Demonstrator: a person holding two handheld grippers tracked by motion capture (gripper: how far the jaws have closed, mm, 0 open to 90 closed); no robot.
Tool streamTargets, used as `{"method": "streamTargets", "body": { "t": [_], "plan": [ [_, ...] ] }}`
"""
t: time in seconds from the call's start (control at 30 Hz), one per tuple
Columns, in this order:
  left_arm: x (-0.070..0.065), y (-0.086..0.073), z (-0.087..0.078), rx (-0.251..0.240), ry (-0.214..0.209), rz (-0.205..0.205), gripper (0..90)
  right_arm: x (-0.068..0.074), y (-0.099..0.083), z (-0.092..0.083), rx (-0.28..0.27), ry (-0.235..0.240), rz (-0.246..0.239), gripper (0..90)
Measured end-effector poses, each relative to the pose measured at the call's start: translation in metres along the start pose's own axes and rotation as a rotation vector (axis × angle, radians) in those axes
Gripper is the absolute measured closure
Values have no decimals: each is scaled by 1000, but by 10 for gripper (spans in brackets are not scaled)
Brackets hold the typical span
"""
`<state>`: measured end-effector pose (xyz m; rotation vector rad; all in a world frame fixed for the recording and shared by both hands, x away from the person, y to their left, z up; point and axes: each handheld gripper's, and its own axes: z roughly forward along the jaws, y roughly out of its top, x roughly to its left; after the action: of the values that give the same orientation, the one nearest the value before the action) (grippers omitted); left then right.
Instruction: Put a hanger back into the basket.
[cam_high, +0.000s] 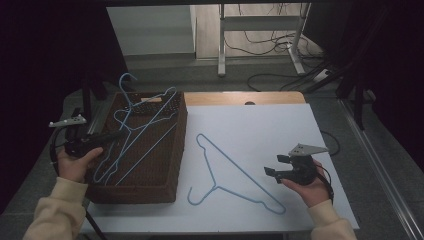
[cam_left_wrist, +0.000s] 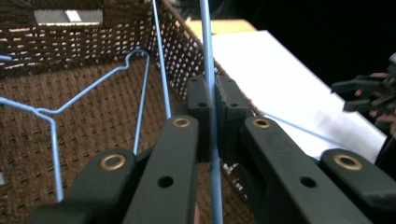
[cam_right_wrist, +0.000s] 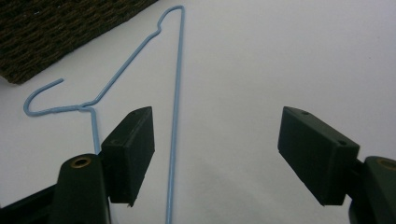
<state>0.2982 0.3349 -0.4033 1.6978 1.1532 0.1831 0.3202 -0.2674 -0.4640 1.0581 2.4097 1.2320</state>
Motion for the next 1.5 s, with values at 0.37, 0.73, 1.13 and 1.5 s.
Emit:
{"method": "streamTargets", "body": {
  "t": [0.37, 0.73, 1.13, 1.5],
  "plan": [
    [14, -9, 20, 90, -7, -11, 858, 0, 0, 0, 5, 1, 0, 272],
    [27, -19, 38, 181, 15, -55, 857, 0, -1, 1, 9, -3, -5, 273],
    [23, -15, 40, 186, 296, -22, 421, 0, 0, 1, 9, -8, -9, 265],
    [-45, -7, 42, 117, 123, 104, 290, 1, 0, 2, 15, -4, -16, 262]
  ]
}}
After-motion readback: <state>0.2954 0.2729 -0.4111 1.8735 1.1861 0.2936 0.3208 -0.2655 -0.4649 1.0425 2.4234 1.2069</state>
